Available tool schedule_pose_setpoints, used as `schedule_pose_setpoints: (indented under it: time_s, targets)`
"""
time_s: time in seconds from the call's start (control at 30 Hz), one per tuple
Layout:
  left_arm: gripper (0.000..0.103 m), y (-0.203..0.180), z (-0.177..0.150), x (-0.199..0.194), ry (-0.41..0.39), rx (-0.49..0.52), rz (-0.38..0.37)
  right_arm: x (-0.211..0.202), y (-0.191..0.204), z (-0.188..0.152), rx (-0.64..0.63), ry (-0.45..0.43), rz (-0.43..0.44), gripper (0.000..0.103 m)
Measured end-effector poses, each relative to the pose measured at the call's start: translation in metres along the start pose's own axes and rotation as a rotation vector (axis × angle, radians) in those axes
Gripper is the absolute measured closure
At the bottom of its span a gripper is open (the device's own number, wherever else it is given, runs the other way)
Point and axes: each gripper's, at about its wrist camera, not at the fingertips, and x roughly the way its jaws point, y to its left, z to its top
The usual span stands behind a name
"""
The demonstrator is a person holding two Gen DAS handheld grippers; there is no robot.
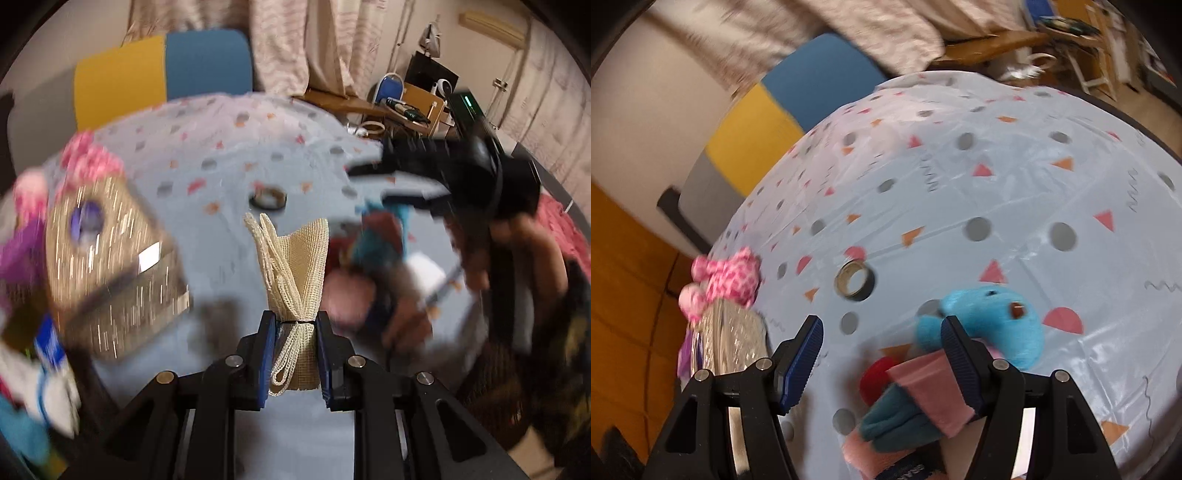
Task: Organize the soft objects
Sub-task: 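Lift the beige cloth with the left tool while the right tool grasps the brown tape roll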
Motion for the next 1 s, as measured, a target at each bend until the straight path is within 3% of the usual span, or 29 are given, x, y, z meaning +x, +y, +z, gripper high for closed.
schedule_pose_setpoints:
  time_s: [0.13,0.27,0.4,0.67,0.73,0.77,0.83,1.0]
  targets:
    - [0.082,0.01,-0.041,-0.002,0.056,-0.054,0.002,0.02,0.029,0.006,-0.114,0.087,-0.018,0.036]
    - [0.082,0.022,-0.064,0.007,0.076,-0.108,0.04,0.056,0.06,0.018,-0.216,0.175,-0.093,0.036]
    - [0.08,0.04,-0.067,0.018,0.06,-0.195,0.033,0.094,0.077,0.033,-0.257,0.211,-0.161,0.036]
    - [0.077,0.042,-0.062,0.022,0.04,-0.203,0.018,0.155,0.086,0.043,-0.313,0.251,-0.33,0.036]
    - [0.077,0.043,-0.061,0.023,0.043,-0.21,0.023,0.168,0.088,0.039,-0.343,0.273,-0.328,0.037]
    - [0.077,0.042,-0.06,0.023,0.043,-0.213,0.029,0.174,0.089,0.035,-0.363,0.296,-0.338,0.055]
    - [0.077,0.046,-0.063,0.022,0.042,-0.216,0.032,0.175,0.094,0.026,-0.413,0.284,-0.366,0.055]
    - [0.077,0.047,-0.065,0.022,0.036,-0.218,0.032,0.161,0.112,-0.016,-0.532,0.364,-0.255,0.055]
